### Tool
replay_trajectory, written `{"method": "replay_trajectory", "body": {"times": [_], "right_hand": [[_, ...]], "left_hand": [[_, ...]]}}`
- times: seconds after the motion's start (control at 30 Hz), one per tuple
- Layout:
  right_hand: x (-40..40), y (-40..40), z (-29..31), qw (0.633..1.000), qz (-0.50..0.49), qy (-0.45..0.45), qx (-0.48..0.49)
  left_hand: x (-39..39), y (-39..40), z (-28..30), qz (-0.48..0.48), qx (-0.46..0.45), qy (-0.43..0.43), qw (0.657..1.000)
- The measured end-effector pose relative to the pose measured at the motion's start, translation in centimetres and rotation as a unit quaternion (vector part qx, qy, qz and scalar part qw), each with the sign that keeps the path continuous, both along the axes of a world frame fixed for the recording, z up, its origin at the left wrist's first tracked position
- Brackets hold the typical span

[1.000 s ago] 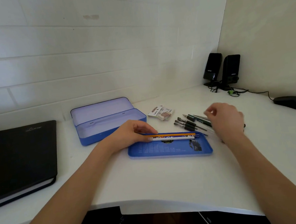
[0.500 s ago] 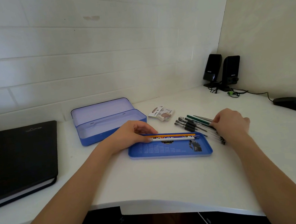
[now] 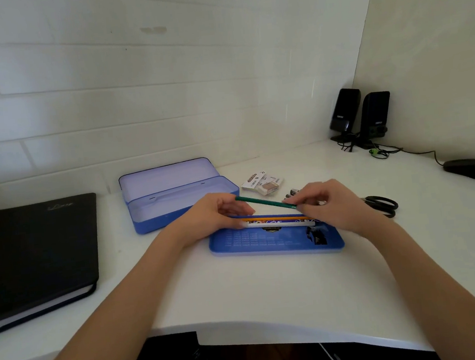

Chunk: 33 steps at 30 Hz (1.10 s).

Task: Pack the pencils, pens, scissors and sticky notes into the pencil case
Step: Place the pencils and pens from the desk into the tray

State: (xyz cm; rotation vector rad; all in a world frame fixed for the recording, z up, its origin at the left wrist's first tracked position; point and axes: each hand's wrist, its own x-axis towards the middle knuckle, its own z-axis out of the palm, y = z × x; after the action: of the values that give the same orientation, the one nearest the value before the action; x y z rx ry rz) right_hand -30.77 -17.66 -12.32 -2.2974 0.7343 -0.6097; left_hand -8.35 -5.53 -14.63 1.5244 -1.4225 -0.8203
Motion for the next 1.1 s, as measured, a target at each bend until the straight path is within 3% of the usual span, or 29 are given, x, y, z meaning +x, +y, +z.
{"method": "replay_trajectory", "body": {"times": [0.43,0.83,1.1], "right_hand": [[-0.5,-0.1,0.3,0.994,0.064,0.038,0.074],[1.6,1.6,-0.8,0.995,0.075,0.058,-0.015],[1.9,1.2,-1.3,0.999,0.013,0.028,-0.029]], "left_hand": [[0.2,0.0,-0.2,-0.009,-0.014,-0.012,1.0],[-0.1,0.2,0.0,-0.01,-0.002,-0.022,1.0],[-0.2,0.3,0.0,-0.028,0.005,-0.038,0.999]]}}
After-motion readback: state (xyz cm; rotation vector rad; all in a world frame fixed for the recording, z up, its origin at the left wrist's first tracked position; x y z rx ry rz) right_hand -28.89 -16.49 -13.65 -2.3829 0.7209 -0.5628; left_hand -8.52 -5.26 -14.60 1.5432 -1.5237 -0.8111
